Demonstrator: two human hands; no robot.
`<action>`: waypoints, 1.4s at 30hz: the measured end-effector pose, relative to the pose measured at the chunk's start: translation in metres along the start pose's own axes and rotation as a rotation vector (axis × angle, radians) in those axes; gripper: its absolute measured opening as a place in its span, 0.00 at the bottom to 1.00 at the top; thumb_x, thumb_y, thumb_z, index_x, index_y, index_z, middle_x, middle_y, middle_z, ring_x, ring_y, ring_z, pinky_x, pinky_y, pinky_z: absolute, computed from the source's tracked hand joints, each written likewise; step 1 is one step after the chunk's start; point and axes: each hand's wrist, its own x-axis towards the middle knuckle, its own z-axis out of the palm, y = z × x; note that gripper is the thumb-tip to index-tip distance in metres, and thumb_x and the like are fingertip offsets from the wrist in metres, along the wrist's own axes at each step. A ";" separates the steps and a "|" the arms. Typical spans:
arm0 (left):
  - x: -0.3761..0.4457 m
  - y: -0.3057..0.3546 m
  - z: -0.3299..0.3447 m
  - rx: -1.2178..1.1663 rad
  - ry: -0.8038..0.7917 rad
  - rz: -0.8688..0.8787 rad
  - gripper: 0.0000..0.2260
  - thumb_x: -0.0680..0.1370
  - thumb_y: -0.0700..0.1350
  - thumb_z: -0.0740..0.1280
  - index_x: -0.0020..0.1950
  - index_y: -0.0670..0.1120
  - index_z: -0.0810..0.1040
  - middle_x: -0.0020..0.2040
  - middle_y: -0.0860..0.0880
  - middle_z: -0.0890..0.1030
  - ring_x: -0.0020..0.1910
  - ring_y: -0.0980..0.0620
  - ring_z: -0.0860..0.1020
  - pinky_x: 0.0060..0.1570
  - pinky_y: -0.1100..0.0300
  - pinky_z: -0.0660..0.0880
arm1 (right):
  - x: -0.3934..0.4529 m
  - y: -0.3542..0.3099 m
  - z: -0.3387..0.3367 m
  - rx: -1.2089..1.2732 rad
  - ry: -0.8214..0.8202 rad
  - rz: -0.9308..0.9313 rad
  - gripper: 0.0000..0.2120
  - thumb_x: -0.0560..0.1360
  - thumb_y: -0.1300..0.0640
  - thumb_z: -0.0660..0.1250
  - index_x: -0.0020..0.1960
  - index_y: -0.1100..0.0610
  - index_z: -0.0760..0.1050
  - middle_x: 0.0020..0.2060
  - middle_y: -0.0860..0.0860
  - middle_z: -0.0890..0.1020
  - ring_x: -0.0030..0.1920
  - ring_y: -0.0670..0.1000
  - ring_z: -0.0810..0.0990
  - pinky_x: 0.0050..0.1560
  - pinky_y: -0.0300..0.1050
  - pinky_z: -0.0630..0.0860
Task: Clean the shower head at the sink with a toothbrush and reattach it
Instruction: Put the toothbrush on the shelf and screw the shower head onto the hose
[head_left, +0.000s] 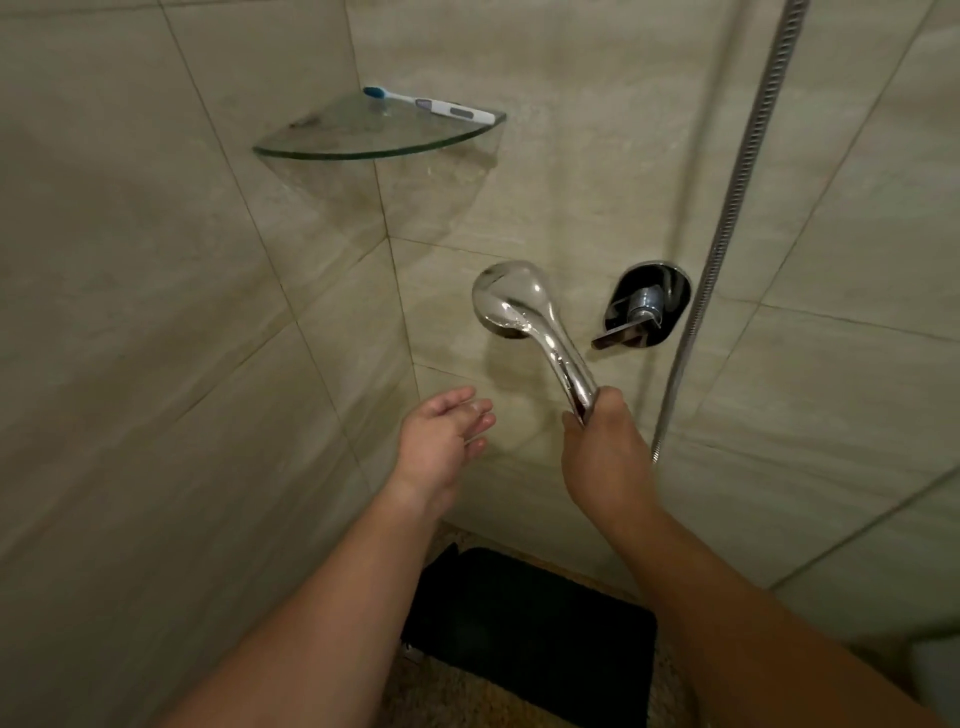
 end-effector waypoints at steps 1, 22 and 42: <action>0.000 0.000 0.002 -0.002 0.003 -0.004 0.09 0.82 0.38 0.67 0.63 0.45 0.78 0.52 0.48 0.86 0.50 0.53 0.84 0.47 0.58 0.77 | 0.001 0.000 -0.002 -0.032 -0.022 -0.002 0.08 0.79 0.52 0.62 0.50 0.54 0.64 0.45 0.53 0.77 0.42 0.58 0.77 0.40 0.49 0.72; -0.010 0.005 0.028 0.095 -0.053 0.015 0.10 0.81 0.39 0.69 0.63 0.44 0.79 0.56 0.45 0.86 0.52 0.50 0.85 0.48 0.58 0.78 | -0.004 0.014 -0.020 0.037 0.050 0.037 0.09 0.77 0.52 0.65 0.48 0.52 0.65 0.42 0.51 0.76 0.41 0.57 0.78 0.43 0.55 0.78; -0.033 0.146 0.132 0.373 -0.353 0.284 0.07 0.76 0.46 0.76 0.48 0.46 0.80 0.41 0.50 0.85 0.42 0.52 0.83 0.47 0.57 0.76 | 0.042 -0.055 -0.086 0.683 0.031 -0.067 0.20 0.70 0.58 0.74 0.56 0.48 0.67 0.41 0.44 0.79 0.38 0.41 0.78 0.40 0.38 0.72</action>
